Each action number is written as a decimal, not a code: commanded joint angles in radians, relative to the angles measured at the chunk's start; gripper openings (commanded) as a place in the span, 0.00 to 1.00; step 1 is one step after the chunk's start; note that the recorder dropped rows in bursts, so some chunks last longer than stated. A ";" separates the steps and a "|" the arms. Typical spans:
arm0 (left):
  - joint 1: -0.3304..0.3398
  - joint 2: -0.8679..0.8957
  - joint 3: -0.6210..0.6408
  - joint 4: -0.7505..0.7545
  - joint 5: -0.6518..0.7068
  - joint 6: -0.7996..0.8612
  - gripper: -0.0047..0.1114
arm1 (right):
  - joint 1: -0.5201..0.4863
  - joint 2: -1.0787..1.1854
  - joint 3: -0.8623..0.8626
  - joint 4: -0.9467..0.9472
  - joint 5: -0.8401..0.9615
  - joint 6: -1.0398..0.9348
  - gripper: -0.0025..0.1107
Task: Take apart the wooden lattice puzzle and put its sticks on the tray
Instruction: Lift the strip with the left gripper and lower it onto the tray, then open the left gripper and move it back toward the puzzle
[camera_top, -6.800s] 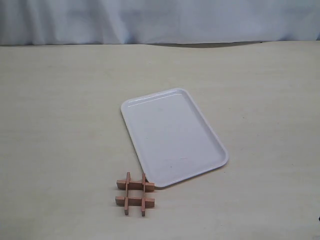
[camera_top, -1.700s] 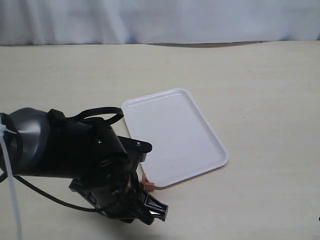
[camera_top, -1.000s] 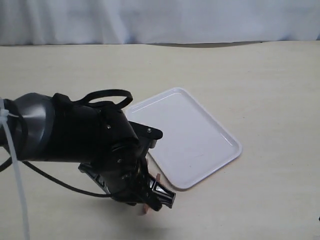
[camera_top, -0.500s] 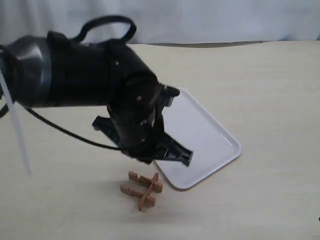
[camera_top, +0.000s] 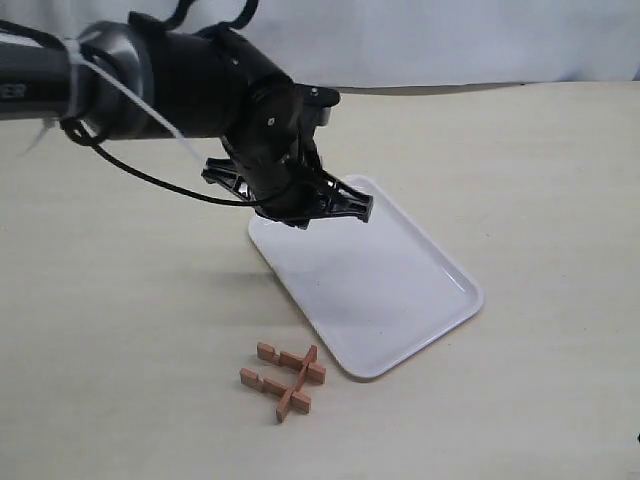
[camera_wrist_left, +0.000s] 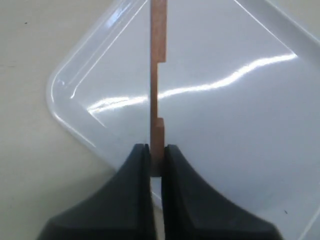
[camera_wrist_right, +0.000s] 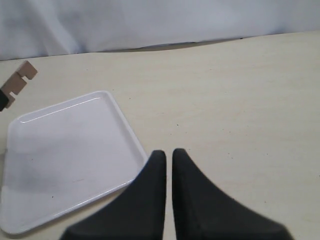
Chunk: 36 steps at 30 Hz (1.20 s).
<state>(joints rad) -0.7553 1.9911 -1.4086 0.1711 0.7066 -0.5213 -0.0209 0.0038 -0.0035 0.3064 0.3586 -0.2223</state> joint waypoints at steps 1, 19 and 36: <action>0.023 0.105 -0.063 0.003 -0.014 0.028 0.04 | -0.004 0.008 0.004 -0.001 -0.013 0.001 0.06; 0.021 0.276 -0.281 0.006 0.247 0.084 0.04 | -0.004 0.008 0.004 -0.001 -0.013 0.001 0.06; -0.103 -0.003 -0.266 0.088 0.515 0.190 0.51 | -0.004 0.008 0.004 -0.001 -0.013 0.001 0.06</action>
<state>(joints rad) -0.7936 2.0382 -1.6809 0.2260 1.2028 -0.3374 -0.0209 0.0038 -0.0035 0.3064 0.3586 -0.2223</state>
